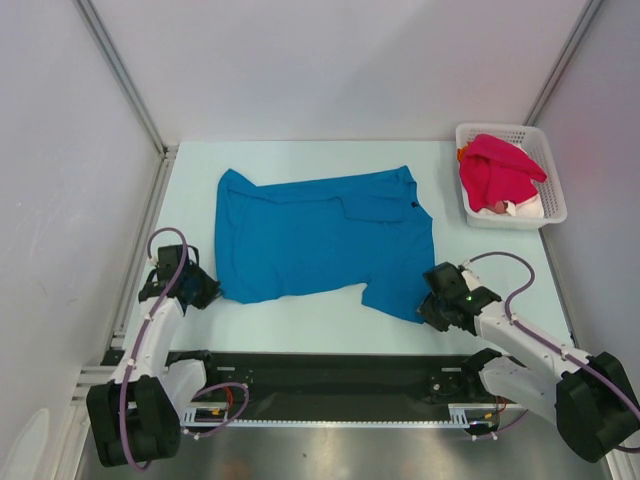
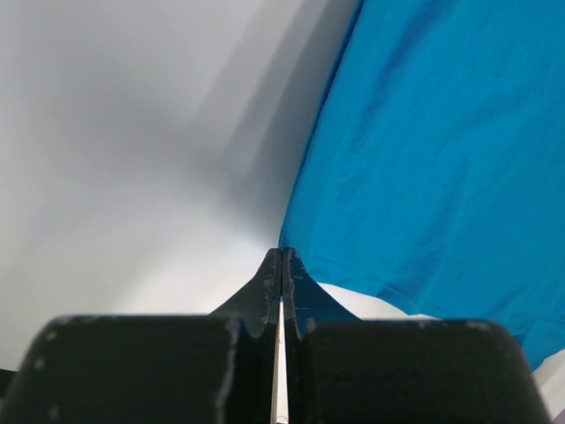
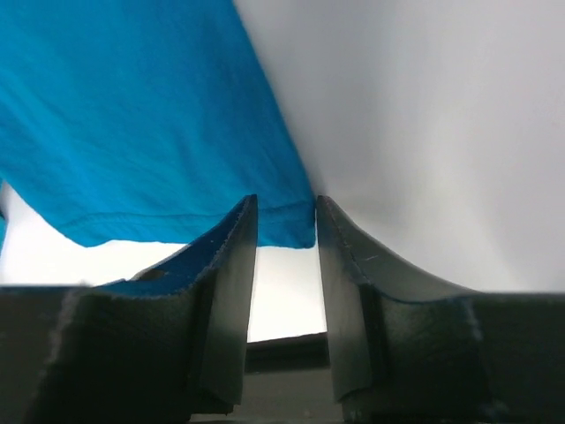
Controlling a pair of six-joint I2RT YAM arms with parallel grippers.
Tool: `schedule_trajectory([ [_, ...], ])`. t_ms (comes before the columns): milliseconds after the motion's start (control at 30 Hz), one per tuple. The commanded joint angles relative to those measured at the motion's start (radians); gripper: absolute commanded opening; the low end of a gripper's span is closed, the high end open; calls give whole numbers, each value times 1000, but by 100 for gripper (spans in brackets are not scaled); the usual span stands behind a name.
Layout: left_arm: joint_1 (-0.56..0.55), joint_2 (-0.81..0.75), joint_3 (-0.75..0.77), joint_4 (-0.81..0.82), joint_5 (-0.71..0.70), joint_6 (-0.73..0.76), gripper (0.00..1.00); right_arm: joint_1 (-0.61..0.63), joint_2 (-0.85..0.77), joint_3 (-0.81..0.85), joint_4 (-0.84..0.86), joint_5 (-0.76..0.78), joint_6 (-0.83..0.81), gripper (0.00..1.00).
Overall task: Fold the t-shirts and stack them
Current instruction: Flatten the tshirt out
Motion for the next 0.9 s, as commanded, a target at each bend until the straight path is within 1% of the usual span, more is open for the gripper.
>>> schedule_trajectory([
  [0,3,-21,42,-4,13,17,0,9,24,12,-80,42,40,28],
  [67,3,-26,44,-7,17,20,0,9,31,19,-82,34,50,22],
  [133,2,-29,44,-8,13,18,0,7,31,21,-82,31,70,13],
  [167,3,-32,45,-10,13,20,0,7,28,16,-82,33,78,8],
  [200,2,-34,50,-10,11,20,1,9,25,12,-73,36,79,0],
  [300,3,-38,57,-10,24,26,0,6,-27,13,-47,50,61,0],
  [367,3,-38,74,-20,31,44,0,-4,-100,36,-21,53,14,0],
  [400,3,-41,106,-30,34,52,0,-14,-126,77,14,51,-58,0],
  [467,5,-50,152,-60,33,75,0,-28,-201,136,73,86,-141,0],
  [500,2,-66,209,-68,30,83,0,-43,-220,200,93,103,-228,0],
  [567,3,-87,275,-90,7,96,0,-72,-249,277,151,137,-307,0],
  [600,3,-95,351,-93,5,102,0,-114,-248,317,166,139,-380,0],
  [633,3,-103,391,-93,7,109,0,-137,-245,411,189,133,-413,0],
  [667,3,-101,436,-93,17,124,0,-157,-228,452,235,105,-442,0],
  [700,2,-98,524,-93,30,130,1,-177,-216,502,263,87,-500,0],
  [733,3,-84,571,-82,42,142,1,-206,-208,542,294,70,-537,0],
  [767,3,-74,618,-74,54,170,0,-215,-190,632,344,51,-569,0],
  [800,3,-66,710,-67,59,179,0,-223,-151,680,357,53,-594,0],
  [833,3,-45,758,-57,57,190,0,-235,-127,728,361,37,-650,0],
  [867,3,-34,810,-56,53,214,0,-240,-107,839,364,31,-669,0],
])
